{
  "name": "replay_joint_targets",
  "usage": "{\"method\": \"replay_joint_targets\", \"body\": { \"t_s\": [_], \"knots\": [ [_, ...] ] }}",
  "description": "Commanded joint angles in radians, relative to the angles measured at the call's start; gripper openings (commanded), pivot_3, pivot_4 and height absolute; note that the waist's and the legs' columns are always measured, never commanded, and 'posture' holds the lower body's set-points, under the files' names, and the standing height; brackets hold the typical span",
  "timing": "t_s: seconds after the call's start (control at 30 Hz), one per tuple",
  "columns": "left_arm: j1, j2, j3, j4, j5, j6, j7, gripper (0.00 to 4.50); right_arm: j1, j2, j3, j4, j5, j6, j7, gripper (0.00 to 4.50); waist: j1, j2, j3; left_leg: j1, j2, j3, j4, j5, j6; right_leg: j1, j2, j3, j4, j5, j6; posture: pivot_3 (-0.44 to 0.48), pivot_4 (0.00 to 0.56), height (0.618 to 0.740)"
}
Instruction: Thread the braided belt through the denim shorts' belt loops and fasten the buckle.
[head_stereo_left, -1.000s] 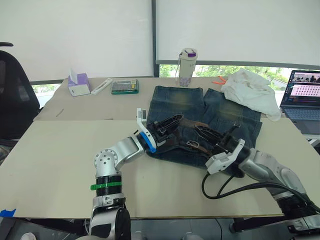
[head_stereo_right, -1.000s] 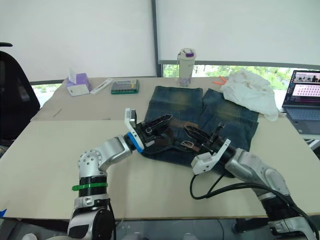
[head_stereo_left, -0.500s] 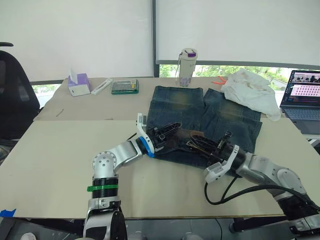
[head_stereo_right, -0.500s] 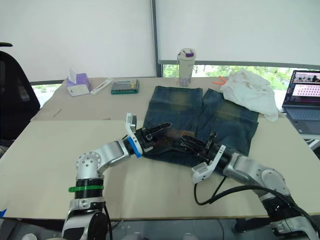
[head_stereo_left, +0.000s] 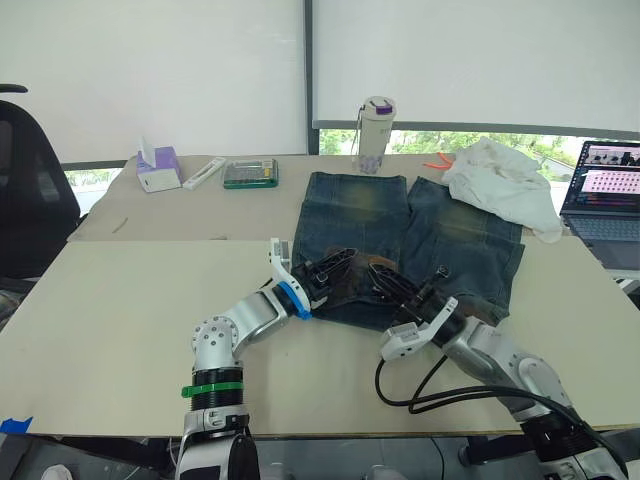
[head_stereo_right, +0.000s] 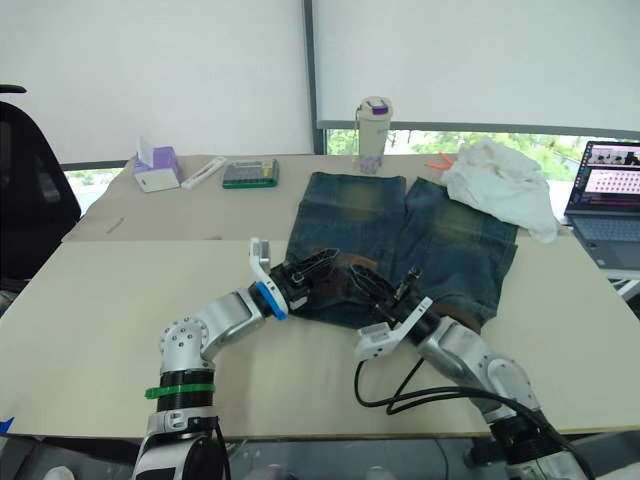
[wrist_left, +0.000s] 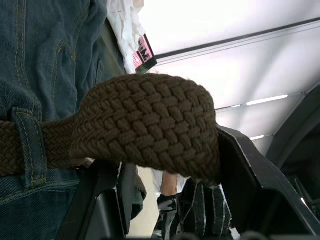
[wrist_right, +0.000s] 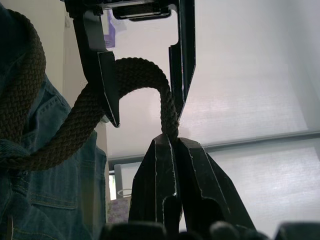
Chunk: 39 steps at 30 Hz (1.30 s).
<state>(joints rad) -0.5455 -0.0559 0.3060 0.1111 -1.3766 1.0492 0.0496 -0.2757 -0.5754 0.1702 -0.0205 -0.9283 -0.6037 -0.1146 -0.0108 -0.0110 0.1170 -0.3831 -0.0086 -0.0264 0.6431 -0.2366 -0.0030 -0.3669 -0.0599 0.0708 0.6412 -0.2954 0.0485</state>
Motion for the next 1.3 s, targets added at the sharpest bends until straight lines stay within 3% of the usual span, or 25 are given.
{"method": "replay_joint_targets", "body": {
  "t_s": [0.03, 0.2, 0.33, 0.5, 0.63, 0.73, 0.97, 1.3],
  "knots": [
    [-0.003, -0.002, 0.003, -0.039, -0.025, -0.016, 0.002, 1.65, -0.001, -0.008, -0.010, -0.041, 0.009, 0.021, -0.011, 0.00, 0.000, 0.000, 0.000, 0.000, 0.000, 0.000, 0.000, 0.000, 0.000, 0.000, 0.000, 0.000, 0.000, 0.000, 0.000, 0.000, 0.150, 0.740],
    [-0.005, -0.004, 0.011, -0.033, -0.029, -0.030, 0.007, 0.02, 0.004, -0.021, -0.008, -0.039, 0.016, 0.024, -0.014, 0.00, -0.001, 0.000, 0.000, 0.000, 0.000, 0.000, 0.000, 0.000, 0.000, 0.000, 0.000, 0.000, 0.000, 0.000, 0.000, 0.000, 0.150, 0.740],
    [-0.007, -0.002, 0.008, -0.033, -0.023, -0.033, 0.004, 0.02, 0.007, -0.020, -0.009, -0.040, 0.035, 0.029, -0.010, 0.00, -0.001, 0.000, 0.000, 0.000, 0.000, 0.000, 0.000, 0.000, 0.000, 0.000, 0.000, 0.000, 0.000, 0.000, 0.000, 0.000, 0.150, 0.740],
    [-0.011, 0.031, 0.002, -0.031, 0.043, -0.069, -0.017, 0.00, 0.062, 0.033, -0.014, -0.020, 0.441, 0.069, 0.200, 1.79, -0.002, -0.001, 0.000, 0.000, 0.000, 0.000, 0.000, 0.000, 0.001, 0.000, 0.000, 0.000, 0.000, 0.000, 0.000, 0.000, 0.150, 0.740],
    [-0.015, 0.068, -0.008, -0.037, 0.112, -0.115, -0.059, 0.00, 0.116, 0.035, -0.051, -0.053, 0.745, 0.276, 0.435, 3.10, -0.002, -0.001, 0.001, 0.003, 0.001, -0.001, 0.000, -0.005, 0.008, 0.004, 0.000, -0.001, -0.002, 0.000, 0.000, 0.000, 0.150, 0.740],
    [-0.017, 0.082, -0.020, -0.049, 0.141, -0.128, -0.095, 0.00, 0.132, 0.034, -0.114, -0.149, 0.895, 0.511, 0.521, 3.10, -0.001, -0.001, 0.000, 0.003, 0.001, -0.001, 0.000, -0.006, 0.010, 0.005, 0.000, -0.002, -0.002, 0.000, 0.000, 0.000, 0.150, 0.740],
    [0.010, 0.112, -0.105, -0.087, 0.297, -0.190, -0.183, 0.00, 0.083, 0.017, -0.163, -0.306, 1.009, 1.078, 0.599, 3.10, -0.003, -0.001, 0.000, 0.003, 0.001, -0.002, 0.000, -0.007, 0.011, 0.005, 0.000, -0.002, -0.002, 0.000, 0.000, 0.000, 0.150, 0.740],
    [0.028, 0.182, -0.307, -0.202, 0.677, -0.456, -0.352, 0.00, 0.054, -0.013, -0.123, -0.378, 0.997, 1.260, 0.634, 3.10, 0.000, 0.000, 0.000, 0.001, 0.001, -0.002, -0.001, -0.007, 0.012, 0.005, 0.000, -0.002, -0.011, 0.000, 0.000, 0.000, 0.150, 0.740]
  ]
}}
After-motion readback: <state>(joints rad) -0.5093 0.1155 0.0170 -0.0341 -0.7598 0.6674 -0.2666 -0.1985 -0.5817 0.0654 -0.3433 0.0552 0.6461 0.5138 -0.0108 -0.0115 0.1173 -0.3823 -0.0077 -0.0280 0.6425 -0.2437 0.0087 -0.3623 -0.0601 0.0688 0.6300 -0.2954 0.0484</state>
